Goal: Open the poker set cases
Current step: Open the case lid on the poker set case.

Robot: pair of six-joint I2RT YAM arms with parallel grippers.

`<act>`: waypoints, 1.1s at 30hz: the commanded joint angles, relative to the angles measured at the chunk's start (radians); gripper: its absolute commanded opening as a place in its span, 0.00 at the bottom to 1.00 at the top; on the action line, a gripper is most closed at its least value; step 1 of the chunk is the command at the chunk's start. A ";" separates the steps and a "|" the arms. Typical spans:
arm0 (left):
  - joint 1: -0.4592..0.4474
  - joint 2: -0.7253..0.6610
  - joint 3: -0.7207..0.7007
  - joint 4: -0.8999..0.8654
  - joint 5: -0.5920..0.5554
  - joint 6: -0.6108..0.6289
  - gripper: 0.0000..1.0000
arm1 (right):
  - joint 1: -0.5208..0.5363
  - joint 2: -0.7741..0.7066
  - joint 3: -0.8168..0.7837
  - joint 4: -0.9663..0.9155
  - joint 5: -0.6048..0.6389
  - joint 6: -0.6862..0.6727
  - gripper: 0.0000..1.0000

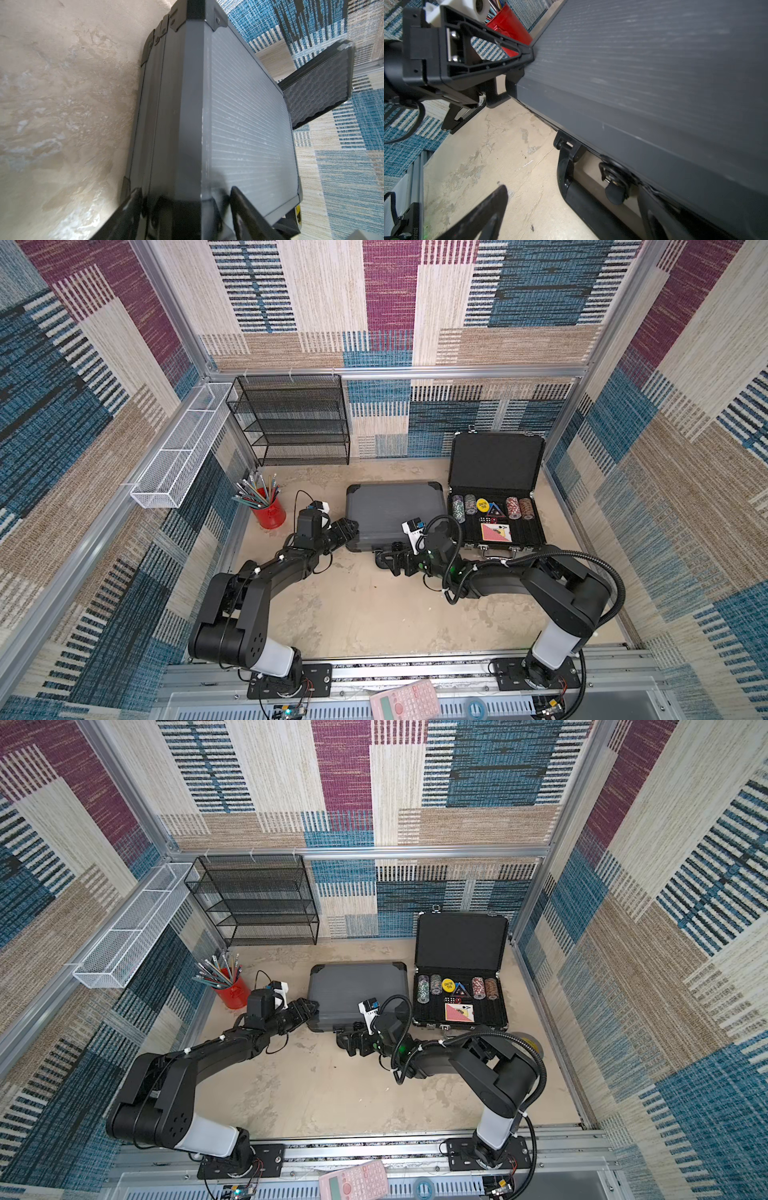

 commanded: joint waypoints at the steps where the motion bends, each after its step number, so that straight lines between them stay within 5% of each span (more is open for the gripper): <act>1: 0.002 0.017 -0.009 -0.239 -0.049 0.043 0.67 | -0.001 -0.012 -0.007 0.041 0.035 0.019 0.99; 25: 0.003 0.054 -0.017 -0.194 -0.018 0.029 0.64 | 0.007 -0.059 -0.020 0.076 -0.162 -0.115 0.94; 33: 0.003 0.060 -0.018 -0.190 -0.016 0.024 0.63 | 0.007 -0.095 -0.044 -0.055 -0.035 -0.124 0.98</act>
